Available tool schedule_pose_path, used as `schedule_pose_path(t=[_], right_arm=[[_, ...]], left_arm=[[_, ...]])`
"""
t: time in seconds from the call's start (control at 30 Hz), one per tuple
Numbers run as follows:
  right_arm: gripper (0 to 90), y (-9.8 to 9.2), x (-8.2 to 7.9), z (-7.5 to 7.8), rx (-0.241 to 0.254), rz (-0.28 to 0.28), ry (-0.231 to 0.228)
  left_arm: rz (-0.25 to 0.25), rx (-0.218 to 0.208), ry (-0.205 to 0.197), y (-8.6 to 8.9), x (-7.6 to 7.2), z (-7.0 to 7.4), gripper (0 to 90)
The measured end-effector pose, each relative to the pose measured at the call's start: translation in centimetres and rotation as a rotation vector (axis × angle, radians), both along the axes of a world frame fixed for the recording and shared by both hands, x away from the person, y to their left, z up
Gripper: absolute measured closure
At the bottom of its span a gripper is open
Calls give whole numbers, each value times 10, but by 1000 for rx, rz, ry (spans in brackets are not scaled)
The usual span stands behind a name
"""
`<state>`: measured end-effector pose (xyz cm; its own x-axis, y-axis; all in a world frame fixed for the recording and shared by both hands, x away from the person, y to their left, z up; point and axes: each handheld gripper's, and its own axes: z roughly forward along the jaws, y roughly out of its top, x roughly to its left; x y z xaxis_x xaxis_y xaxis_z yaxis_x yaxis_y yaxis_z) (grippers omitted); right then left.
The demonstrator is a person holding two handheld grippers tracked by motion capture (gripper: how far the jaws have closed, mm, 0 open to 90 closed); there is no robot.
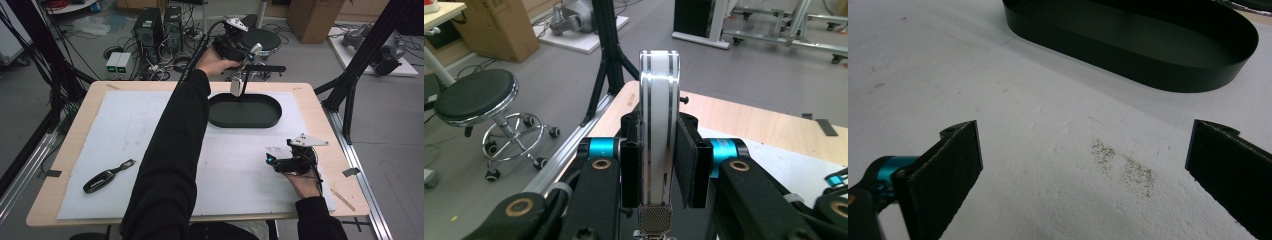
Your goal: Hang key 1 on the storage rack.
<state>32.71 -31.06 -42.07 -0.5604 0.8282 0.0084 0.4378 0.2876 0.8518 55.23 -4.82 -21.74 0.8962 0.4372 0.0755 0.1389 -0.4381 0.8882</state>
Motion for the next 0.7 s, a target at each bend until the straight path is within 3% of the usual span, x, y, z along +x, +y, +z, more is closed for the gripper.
schedule_pose_path(t=[0.37,0.7], right_arm=[[8,0,0,0,3,-3,1],[8,0,0,0,0,1,4]], left_arm=[[-23,-40,26,-10,6,-3,745],[70,-26,-22,-14,9,-3,745]])
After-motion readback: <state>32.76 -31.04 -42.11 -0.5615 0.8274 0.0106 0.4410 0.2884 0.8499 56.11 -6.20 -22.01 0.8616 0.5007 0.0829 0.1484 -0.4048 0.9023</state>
